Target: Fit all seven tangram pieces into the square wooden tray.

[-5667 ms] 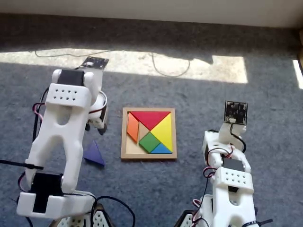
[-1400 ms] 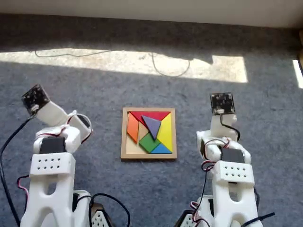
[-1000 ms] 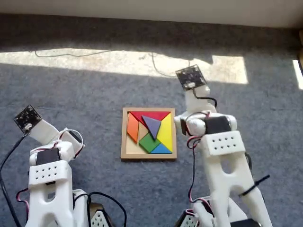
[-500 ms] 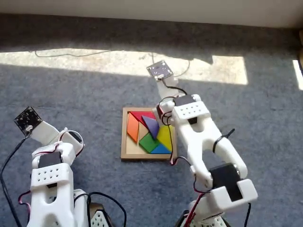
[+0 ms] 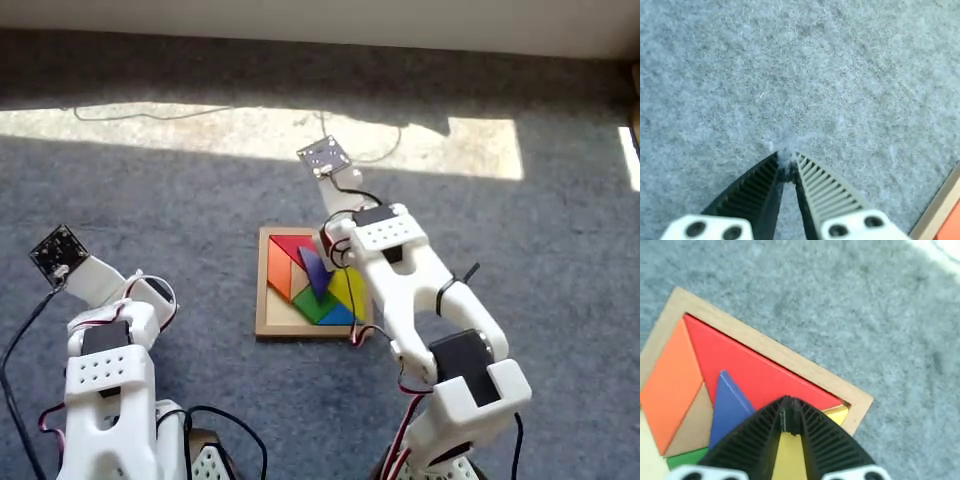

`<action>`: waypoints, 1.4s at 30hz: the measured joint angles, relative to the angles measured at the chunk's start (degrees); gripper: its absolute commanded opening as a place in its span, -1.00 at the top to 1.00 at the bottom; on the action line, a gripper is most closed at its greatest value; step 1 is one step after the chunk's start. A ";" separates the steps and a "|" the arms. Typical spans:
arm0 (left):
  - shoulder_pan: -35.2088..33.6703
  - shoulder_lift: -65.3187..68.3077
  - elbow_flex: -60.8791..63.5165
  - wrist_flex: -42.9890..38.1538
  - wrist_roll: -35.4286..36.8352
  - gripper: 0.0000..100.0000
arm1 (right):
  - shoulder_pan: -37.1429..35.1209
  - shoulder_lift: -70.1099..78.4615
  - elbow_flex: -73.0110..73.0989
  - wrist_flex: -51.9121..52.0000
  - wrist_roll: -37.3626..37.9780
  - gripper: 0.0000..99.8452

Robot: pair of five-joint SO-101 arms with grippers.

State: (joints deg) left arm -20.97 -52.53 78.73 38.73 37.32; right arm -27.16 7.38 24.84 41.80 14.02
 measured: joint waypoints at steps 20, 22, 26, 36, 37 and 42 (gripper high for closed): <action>0.00 0.00 0.00 0.00 0.00 0.99 | -7.21 -9.23 3.25 12.75 0.00 0.99; 0.00 0.00 0.00 0.00 0.00 0.99 | -8.88 -9.23 3.60 12.84 0.00 0.99; 0.00 0.00 0.00 0.00 0.00 0.99 | -11.34 -9.23 3.60 12.84 0.00 0.99; 0.00 0.00 0.00 0.00 0.00 0.99 | -14.51 -7.74 4.75 6.24 -4.75 0.99; 0.00 0.00 0.00 0.00 0.00 0.99 | -14.51 -6.68 4.75 5.63 -4.92 0.99; 0.00 0.00 0.00 0.00 0.00 0.99 | -13.01 -5.36 4.84 3.78 -5.01 0.99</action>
State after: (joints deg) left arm -20.97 -52.53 78.73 38.73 37.32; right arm -40.18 2.02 29.67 45.58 9.01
